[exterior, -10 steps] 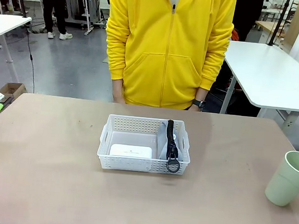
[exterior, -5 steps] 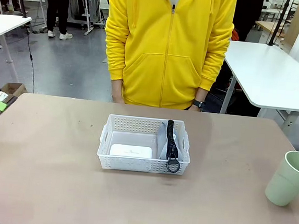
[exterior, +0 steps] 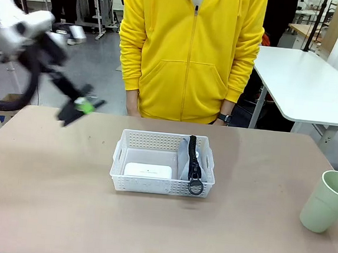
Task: Efficiently arrange items inside the basket to fit them all.
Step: Pick up the Stapler and place it inside the Organizing basket.
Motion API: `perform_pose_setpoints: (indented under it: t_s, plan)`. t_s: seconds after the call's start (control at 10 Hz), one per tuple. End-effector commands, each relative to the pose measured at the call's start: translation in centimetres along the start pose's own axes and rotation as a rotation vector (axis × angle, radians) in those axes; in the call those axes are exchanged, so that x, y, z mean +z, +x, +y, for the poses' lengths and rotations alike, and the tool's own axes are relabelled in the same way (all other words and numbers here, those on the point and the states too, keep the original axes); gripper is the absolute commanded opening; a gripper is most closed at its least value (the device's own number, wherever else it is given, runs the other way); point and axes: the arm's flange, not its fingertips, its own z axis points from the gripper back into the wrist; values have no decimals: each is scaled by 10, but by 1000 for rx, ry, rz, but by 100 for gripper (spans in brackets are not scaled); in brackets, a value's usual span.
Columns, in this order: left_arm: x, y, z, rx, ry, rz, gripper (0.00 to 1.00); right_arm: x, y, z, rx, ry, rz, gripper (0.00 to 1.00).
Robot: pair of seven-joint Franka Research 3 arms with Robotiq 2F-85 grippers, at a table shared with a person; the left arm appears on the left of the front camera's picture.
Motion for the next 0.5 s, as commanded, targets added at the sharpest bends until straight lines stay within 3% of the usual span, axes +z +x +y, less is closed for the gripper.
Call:
perform_pose_setpoints:
  t_s: [0.0,0.2,0.4]
  plan:
    - [-42,30,12,-33,63,96,37,-1,2,1,29,19,-12,100]
    - [-128,61,-9,-113,206,267,37,-1,2,1,29,19,-12,100]
    - [-176,78,-13,-125,260,292,37,-1,2,1,29,19,-12,100]
